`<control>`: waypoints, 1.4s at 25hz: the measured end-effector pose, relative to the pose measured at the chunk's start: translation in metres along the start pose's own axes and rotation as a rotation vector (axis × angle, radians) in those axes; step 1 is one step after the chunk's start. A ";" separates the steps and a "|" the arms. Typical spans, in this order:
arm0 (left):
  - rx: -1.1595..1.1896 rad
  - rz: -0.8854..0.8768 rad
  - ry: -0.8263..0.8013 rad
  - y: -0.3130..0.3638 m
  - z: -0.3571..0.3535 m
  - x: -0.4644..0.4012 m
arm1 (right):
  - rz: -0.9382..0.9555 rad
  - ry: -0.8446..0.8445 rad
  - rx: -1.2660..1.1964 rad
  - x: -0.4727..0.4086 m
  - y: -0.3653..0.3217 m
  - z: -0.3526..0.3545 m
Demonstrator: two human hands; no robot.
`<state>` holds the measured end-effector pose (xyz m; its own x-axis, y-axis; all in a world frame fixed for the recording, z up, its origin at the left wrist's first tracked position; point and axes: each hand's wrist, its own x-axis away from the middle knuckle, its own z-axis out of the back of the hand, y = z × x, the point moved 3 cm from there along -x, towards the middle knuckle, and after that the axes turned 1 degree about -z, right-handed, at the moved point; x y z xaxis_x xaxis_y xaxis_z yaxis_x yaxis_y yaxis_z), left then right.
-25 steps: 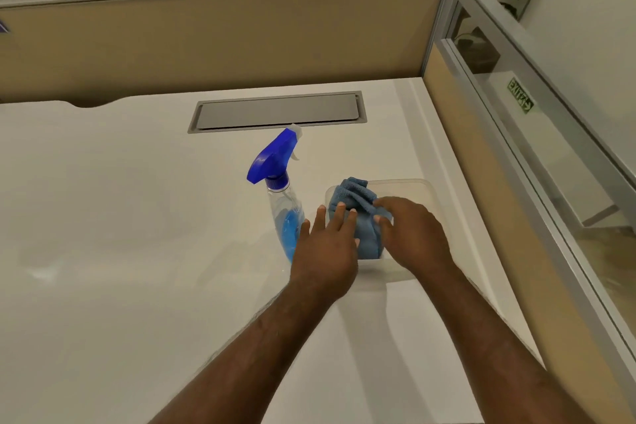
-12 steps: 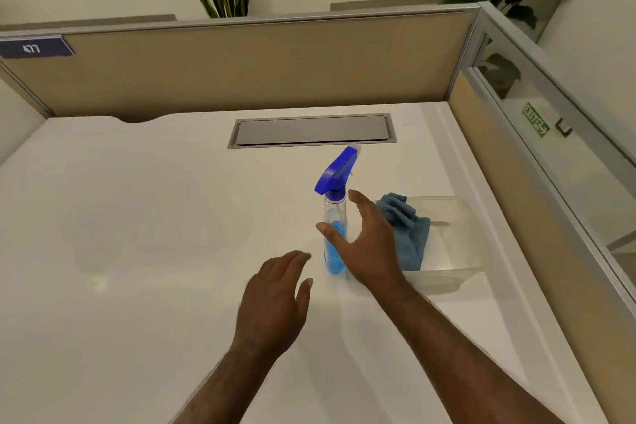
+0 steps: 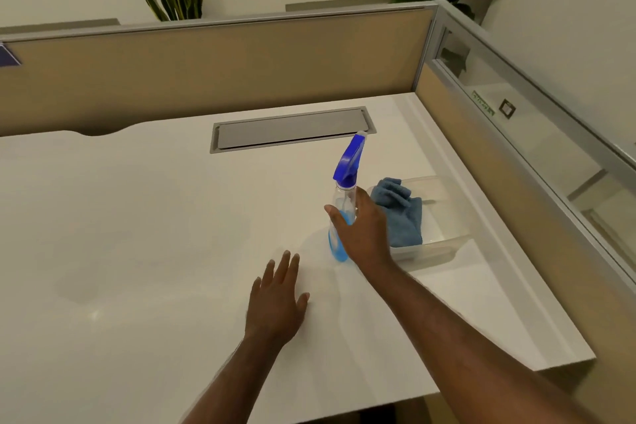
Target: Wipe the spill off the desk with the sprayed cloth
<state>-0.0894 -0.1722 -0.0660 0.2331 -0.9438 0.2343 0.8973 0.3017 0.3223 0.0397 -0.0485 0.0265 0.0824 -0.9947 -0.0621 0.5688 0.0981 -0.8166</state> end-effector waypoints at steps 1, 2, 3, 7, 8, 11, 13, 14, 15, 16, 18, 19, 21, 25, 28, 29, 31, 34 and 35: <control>-0.026 0.010 -0.052 -0.005 -0.007 -0.002 | 0.002 0.012 -0.008 0.000 0.000 -0.001; -0.042 0.022 -0.092 -0.009 -0.012 -0.004 | 0.002 0.025 -0.019 0.000 0.000 -0.002; -0.044 0.034 -0.120 -0.013 -0.016 -0.005 | 0.002 0.032 -0.031 -0.001 -0.001 -0.002; -0.051 0.033 -0.119 -0.023 -0.027 -0.008 | -0.009 0.024 -0.037 0.001 -0.001 -0.002; -0.053 0.032 -0.110 -0.024 -0.028 -0.009 | -0.014 0.027 -0.046 0.001 -0.002 0.001; -0.039 0.043 -0.099 -0.023 -0.031 -0.013 | 0.018 0.080 -0.100 -0.001 -0.011 0.022; -0.025 0.059 -0.100 -0.022 -0.032 -0.014 | 0.067 0.114 -0.125 -0.007 -0.022 0.049; -0.019 0.064 -0.100 -0.021 -0.032 -0.015 | 0.081 0.135 -0.131 -0.011 -0.026 0.065; -0.014 0.068 -0.098 -0.020 -0.032 -0.015 | 0.092 0.173 -0.132 -0.016 -0.029 0.082; -0.012 0.071 -0.095 -0.019 -0.032 -0.016 | 0.101 0.219 -0.126 -0.022 -0.030 0.100; -0.016 0.081 -0.097 -0.015 -0.033 -0.017 | 0.110 0.288 -0.112 -0.034 -0.029 0.132; -0.018 0.088 -0.102 -0.013 -0.033 -0.018 | 0.116 0.311 -0.097 -0.041 -0.025 0.146; -0.019 0.102 -0.114 -0.008 -0.033 -0.022 | 0.119 0.341 -0.043 -0.052 -0.012 0.167; -0.011 0.111 -0.118 0.002 -0.034 -0.031 | 0.094 0.322 0.026 -0.068 0.030 0.190; 0.000 0.128 -0.111 0.004 -0.036 -0.033 | 0.037 0.265 0.013 -0.076 0.057 0.188; 0.005 0.132 -0.106 0.004 -0.036 -0.033 | 0.019 0.245 0.012 -0.078 0.066 0.185; 0.015 0.133 -0.088 0.004 -0.038 -0.032 | -0.007 0.219 0.008 -0.079 0.079 0.175; 0.024 0.140 -0.068 0.004 -0.040 -0.031 | -0.031 0.180 -0.008 -0.080 0.094 0.160; 0.026 0.144 -0.070 0.004 -0.040 -0.031 | -0.041 0.163 -0.020 -0.080 0.097 0.157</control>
<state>-0.0780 -0.1470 -0.1087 0.3313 -0.8789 0.3433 0.8462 0.4377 0.3039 0.2168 0.0452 0.0420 -0.0757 -0.9900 -0.1193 0.5522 0.0580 -0.8317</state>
